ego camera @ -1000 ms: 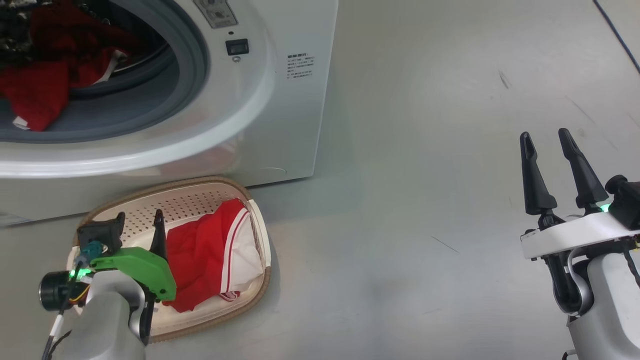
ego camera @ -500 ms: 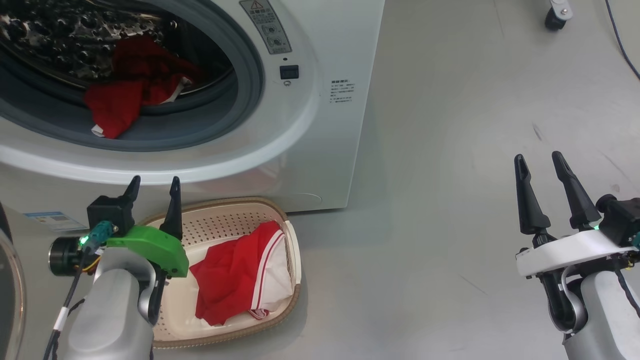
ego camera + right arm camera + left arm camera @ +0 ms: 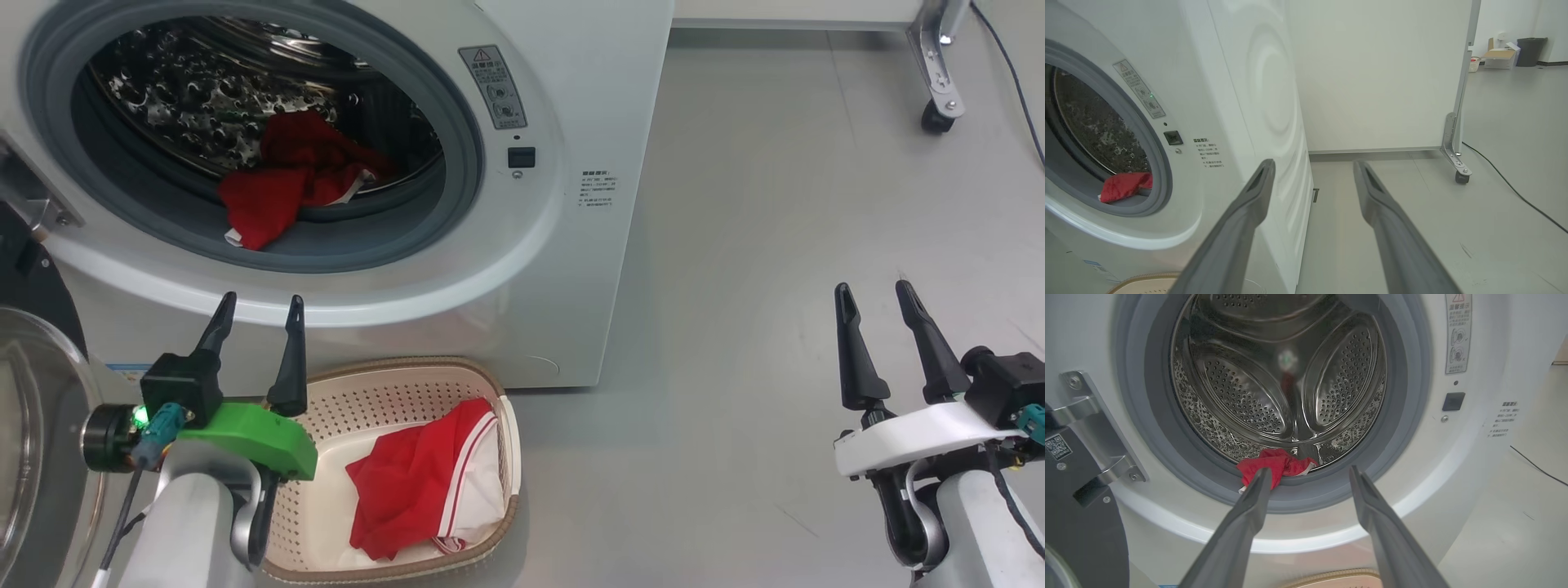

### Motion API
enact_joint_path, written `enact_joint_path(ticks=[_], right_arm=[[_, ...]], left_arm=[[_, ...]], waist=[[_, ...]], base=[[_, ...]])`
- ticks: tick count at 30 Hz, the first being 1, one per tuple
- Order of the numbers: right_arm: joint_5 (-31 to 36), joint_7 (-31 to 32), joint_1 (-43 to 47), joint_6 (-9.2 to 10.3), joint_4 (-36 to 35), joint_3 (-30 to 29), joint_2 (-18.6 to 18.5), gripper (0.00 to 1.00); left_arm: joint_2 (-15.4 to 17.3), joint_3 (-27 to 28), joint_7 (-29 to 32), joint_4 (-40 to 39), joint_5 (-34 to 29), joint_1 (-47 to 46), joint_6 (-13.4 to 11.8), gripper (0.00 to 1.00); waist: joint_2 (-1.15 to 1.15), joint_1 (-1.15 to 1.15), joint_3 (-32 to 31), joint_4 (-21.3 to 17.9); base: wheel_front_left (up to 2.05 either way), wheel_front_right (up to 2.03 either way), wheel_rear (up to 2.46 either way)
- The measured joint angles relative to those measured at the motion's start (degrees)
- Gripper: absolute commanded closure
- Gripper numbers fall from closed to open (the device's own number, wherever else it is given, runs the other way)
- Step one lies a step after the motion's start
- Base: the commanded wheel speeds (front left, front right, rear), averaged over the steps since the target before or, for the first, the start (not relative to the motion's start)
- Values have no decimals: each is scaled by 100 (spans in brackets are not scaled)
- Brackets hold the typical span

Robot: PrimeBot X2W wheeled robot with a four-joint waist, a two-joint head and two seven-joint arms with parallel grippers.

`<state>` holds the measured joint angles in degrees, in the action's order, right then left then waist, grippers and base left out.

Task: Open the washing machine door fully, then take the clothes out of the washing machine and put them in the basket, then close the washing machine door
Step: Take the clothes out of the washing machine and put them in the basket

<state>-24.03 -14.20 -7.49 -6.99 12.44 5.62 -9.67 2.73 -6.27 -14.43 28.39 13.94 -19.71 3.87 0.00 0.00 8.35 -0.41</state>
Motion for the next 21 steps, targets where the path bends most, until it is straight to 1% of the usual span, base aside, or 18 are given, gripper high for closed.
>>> enact_joint_path(ticks=[8,21], right_arm=[[1,0,177,0,-9,32,88,0],[26,0,360,0,-33,123,169,0]], left_arm=[[-7,-20,0,-641,-46,626,-2,0],[-10,-79,0,-1109,-52,1316,-11,0]], waist=[[0,0,-310,79],[0,0,-551,32]], base=[[0,0,0],[0,0,0]])
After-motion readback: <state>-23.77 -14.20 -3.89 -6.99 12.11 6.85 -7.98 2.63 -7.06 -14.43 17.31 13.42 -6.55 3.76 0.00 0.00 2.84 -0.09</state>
